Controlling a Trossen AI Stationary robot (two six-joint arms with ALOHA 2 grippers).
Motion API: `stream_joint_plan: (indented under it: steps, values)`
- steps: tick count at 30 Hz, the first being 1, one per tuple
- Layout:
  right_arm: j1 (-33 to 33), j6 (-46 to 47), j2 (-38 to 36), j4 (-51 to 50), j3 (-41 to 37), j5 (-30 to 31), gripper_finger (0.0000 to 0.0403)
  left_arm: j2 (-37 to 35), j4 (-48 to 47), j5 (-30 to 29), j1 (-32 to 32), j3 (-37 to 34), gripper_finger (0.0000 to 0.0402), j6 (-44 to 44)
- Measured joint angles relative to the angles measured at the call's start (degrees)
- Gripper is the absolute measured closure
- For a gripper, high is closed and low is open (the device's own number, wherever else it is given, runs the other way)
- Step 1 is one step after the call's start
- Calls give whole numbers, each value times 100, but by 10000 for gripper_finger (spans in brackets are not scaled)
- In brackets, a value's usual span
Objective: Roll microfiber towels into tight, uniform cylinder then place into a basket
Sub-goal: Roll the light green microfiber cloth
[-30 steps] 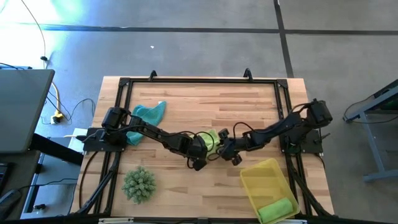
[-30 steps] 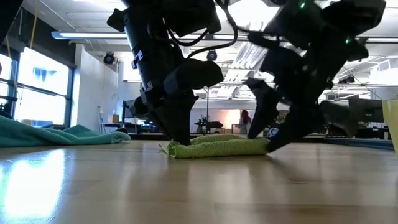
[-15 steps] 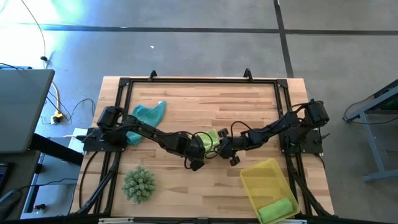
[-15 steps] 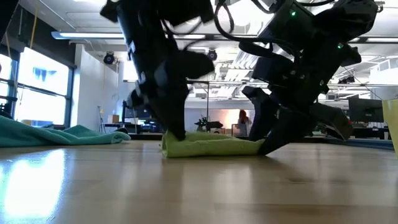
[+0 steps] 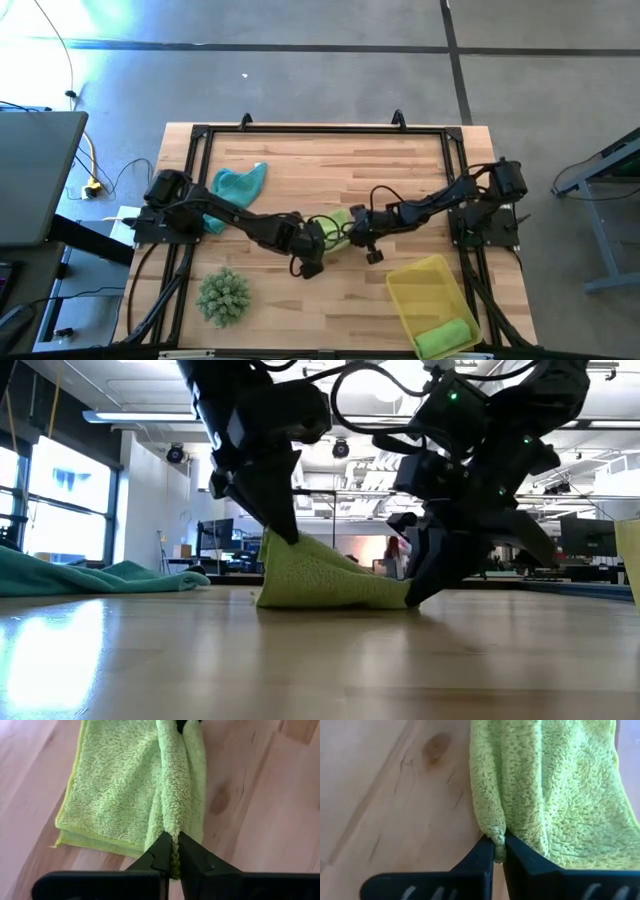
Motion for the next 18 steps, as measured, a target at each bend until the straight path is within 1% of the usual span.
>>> stream_joint_plan:
  steps: [3, 6, 9, 13, 16, 18]
  values:
    - [-103, 27, 0, -2, 0, -283, 399, -9, -171, 6, -48, 0, 363, 53]
    - [-170, 59, 0, 6, -4, -418, 399, -11, -222, 21, -112, 0, 329, 280]
    - [-259, 153, 1, 11, -7, -659, 400, -11, -294, -289, -179, 0, 296, 605]
    - [-449, 634, 6, -55, -4, -1389, 401, -13, -41, -751, -369, 0, 272, 1449]
    - [-617, 1003, 18, -107, -7, -2021, 401, -13, 306, -1058, -558, 2, 269, 2004]
    - [-715, 1282, 22, -136, -11, -2413, 402, -13, 562, -1199, -657, 2, 269, 2222]
